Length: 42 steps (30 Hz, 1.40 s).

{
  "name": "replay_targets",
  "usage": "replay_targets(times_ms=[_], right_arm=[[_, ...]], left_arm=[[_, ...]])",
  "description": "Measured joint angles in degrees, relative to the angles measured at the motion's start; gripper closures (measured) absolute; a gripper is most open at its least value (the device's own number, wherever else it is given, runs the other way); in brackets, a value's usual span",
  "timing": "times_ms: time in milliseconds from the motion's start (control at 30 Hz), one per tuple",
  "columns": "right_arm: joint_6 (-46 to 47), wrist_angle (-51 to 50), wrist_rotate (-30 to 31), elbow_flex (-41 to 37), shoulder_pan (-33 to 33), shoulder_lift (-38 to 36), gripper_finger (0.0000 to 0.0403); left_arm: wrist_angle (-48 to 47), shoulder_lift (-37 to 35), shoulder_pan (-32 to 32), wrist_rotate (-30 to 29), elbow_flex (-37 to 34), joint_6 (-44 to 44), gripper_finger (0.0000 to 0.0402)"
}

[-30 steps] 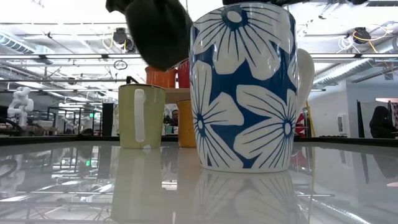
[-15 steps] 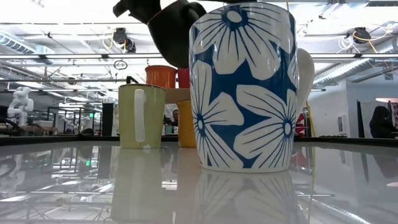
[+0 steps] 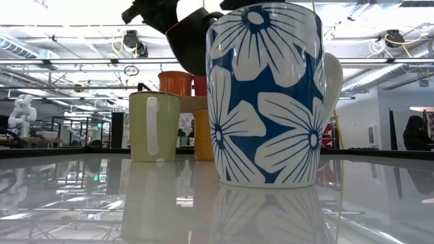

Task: Place coffee mugs
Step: Put the black mug on the shelf

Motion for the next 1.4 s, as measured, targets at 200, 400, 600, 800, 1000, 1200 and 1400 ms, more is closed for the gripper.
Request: replay_targets(times_ms=[200,400,600,800,1000,1200,1400], right_arm=[[5.3,-0.9,3.4,0.0,-2.4,0.0,0.0206],[11.0,-3.2,4.1,0.0,-4.1,0.0,0.0206],[14.7,-3.4,3.5,-0.7,-5.5,0.0,0.0206],[15.7,-3.5,2.5,-1.3,-6.0,0.0,0.0218],[15.7,-3.5,2.0,-1.3,-6.0,0.0,0.0282],[16.4,-3.5,-0.6,-1.3,-6.0,0.0,0.0338],[16.5,-3.5,-0.6,-1.3,-6.0,0.0,0.0339]], left_arm=[[2.5,0.0,1.1,-0.2,0.0,-0.5,0.0384],[3.7,0.0,1.3,-0.2,0.0,-0.2,0.0384],[4.6,0.0,1.3,-0.1,0.0,-0.2,0.0383],[4.6,0.0,1.3,0.0,0.0,-0.5,0.037],[4.7,0.0,1.3,0.1,0.0,-0.5,0.0368],[4.6,0.0,1.3,1.5,0.0,-0.5,0.0366],[4.7,0.0,1.3,1.5,0.0,-0.2,0.0365]])
